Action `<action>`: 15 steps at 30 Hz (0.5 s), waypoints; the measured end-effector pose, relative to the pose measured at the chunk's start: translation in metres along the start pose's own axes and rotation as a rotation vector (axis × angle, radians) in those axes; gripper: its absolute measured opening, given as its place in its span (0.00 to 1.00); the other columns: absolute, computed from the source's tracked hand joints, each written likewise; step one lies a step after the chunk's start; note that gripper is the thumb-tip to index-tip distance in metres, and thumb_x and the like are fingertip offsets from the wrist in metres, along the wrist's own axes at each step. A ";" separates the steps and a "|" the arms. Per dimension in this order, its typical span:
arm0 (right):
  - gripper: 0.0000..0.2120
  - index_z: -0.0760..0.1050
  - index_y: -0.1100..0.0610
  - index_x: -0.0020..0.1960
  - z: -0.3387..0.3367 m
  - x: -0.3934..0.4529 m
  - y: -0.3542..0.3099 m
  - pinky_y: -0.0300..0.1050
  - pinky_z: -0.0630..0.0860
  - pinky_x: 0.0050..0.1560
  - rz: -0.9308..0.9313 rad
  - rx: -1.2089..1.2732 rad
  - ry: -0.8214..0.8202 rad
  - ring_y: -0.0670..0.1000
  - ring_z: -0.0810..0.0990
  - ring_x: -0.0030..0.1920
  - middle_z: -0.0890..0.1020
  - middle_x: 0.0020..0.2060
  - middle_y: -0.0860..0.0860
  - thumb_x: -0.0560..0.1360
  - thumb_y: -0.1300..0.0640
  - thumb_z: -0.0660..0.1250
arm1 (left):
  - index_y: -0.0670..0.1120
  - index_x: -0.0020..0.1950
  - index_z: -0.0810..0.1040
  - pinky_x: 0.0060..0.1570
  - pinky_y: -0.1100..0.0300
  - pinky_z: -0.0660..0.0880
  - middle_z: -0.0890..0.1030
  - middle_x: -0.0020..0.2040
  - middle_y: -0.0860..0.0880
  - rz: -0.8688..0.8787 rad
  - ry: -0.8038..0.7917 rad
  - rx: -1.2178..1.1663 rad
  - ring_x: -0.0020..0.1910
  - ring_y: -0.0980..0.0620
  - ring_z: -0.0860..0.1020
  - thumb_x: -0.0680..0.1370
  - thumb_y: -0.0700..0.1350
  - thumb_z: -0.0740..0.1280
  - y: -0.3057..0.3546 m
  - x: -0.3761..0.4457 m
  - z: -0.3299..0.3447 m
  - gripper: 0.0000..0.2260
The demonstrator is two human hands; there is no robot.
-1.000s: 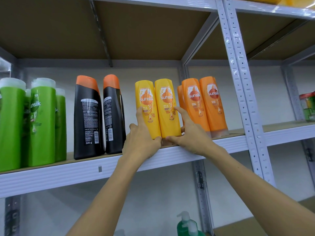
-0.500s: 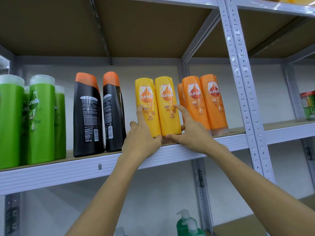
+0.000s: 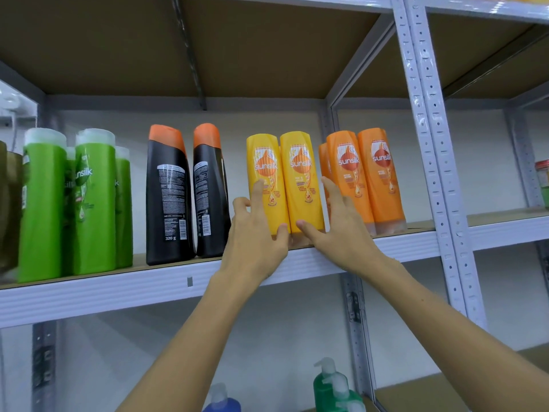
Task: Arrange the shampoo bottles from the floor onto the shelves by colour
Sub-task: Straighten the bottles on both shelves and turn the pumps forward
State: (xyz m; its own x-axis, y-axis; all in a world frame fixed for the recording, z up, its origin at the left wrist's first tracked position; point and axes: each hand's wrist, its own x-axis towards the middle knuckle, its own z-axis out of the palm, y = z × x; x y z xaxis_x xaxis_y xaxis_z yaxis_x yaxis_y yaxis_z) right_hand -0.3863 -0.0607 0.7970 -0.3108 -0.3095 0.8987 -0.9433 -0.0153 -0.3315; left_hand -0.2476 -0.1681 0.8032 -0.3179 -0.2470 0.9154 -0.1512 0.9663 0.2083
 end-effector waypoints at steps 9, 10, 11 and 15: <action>0.32 0.63 0.56 0.76 0.031 0.003 -0.063 0.44 0.73 0.59 -0.240 0.111 0.329 0.51 0.72 0.64 0.71 0.67 0.54 0.77 0.50 0.71 | 0.42 0.67 0.73 0.60 0.65 0.65 0.73 0.60 0.42 0.224 0.309 0.099 0.58 0.48 0.72 0.75 0.40 0.67 -0.035 -0.016 -0.071 0.20; 0.32 0.63 0.55 0.76 0.039 0.002 -0.073 0.45 0.75 0.60 -0.248 0.156 0.324 0.51 0.73 0.63 0.71 0.66 0.54 0.77 0.51 0.71 | 0.42 0.66 0.73 0.61 0.65 0.65 0.73 0.60 0.42 0.213 0.319 0.119 0.59 0.47 0.72 0.75 0.41 0.67 -0.043 -0.018 -0.078 0.19; 0.32 0.64 0.55 0.76 0.048 0.001 -0.081 0.46 0.76 0.61 -0.254 0.192 0.313 0.50 0.73 0.62 0.72 0.65 0.53 0.76 0.52 0.71 | 0.43 0.67 0.74 0.63 0.63 0.65 0.73 0.61 0.42 0.197 0.325 0.128 0.60 0.45 0.71 0.75 0.42 0.66 -0.050 -0.020 -0.083 0.20; 0.32 0.64 0.54 0.76 0.081 0.006 -0.102 0.49 0.76 0.61 -0.246 0.291 0.248 0.48 0.73 0.59 0.72 0.62 0.52 0.75 0.53 0.72 | 0.44 0.69 0.72 0.68 0.52 0.67 0.70 0.66 0.40 0.109 0.330 0.148 0.65 0.41 0.70 0.74 0.45 0.64 -0.076 -0.020 -0.099 0.23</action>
State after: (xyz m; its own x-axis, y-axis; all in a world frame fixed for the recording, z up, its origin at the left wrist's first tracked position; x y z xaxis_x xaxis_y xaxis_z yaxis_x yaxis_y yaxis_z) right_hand -0.2830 -0.1381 0.8129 -0.1336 -0.0262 0.9907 -0.9316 -0.3377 -0.1346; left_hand -0.1371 -0.2290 0.8034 -0.0242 -0.0831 0.9962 -0.2743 0.9589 0.0733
